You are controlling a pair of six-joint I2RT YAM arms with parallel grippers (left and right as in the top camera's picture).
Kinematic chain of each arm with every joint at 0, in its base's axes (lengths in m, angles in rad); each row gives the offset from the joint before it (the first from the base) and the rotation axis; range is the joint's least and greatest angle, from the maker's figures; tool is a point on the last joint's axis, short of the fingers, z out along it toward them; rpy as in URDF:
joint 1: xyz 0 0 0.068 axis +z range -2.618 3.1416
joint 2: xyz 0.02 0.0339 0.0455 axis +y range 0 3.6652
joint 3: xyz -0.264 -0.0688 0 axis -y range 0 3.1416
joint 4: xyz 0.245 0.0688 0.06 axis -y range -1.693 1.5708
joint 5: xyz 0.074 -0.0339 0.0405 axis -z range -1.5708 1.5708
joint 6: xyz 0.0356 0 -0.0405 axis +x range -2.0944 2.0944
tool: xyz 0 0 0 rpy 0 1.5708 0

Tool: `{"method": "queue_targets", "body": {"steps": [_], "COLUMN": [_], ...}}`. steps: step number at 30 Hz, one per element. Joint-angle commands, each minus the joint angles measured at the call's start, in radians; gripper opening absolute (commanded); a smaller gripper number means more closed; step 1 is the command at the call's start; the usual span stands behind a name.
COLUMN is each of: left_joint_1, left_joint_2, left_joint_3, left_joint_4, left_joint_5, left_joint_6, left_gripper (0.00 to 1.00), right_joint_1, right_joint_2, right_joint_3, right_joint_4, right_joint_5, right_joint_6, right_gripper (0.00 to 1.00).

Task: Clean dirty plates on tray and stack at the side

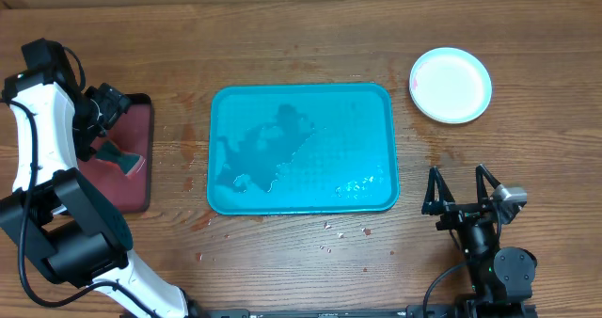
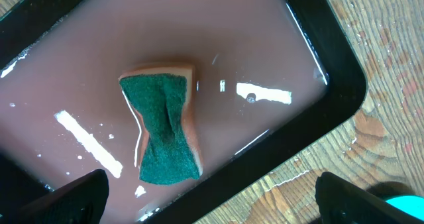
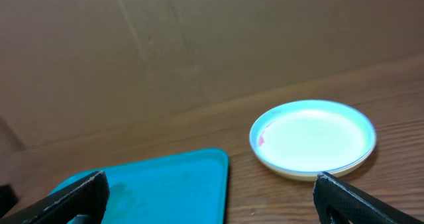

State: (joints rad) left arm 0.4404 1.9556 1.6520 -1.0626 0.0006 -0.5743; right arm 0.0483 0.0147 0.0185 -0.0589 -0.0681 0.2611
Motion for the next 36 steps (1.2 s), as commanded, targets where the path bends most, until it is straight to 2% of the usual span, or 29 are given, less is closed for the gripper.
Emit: {"method": "queue_targets", "body": {"steps": [1, 9, 36], "left_joint_1": [-0.003, -0.003, -0.003], "left_joint_2": [-0.003, -0.003, -0.003], "left_joint_3": [0.018, 0.018, 0.018], "left_joint_4": [-0.003, -0.002, -0.002], "left_joint_5": [0.0, 0.0, 0.0], "left_joint_6": [0.002, 0.002, 0.002], "left_gripper": [1.0, 1.0, 1.0], "right_joint_1": [-0.02, -0.038, -0.037], "right_joint_2": [-0.012, -0.012, -0.012], "right_joint_3": [-0.01, -0.01, -0.01], "right_joint_4": [0.002, -0.025, -0.025], "right_joint_5": [0.045, 0.06, 0.059], "right_joint_6": [0.0, -0.08, -0.079], "right_gripper": [1.0, 1.0, 1.0]}}
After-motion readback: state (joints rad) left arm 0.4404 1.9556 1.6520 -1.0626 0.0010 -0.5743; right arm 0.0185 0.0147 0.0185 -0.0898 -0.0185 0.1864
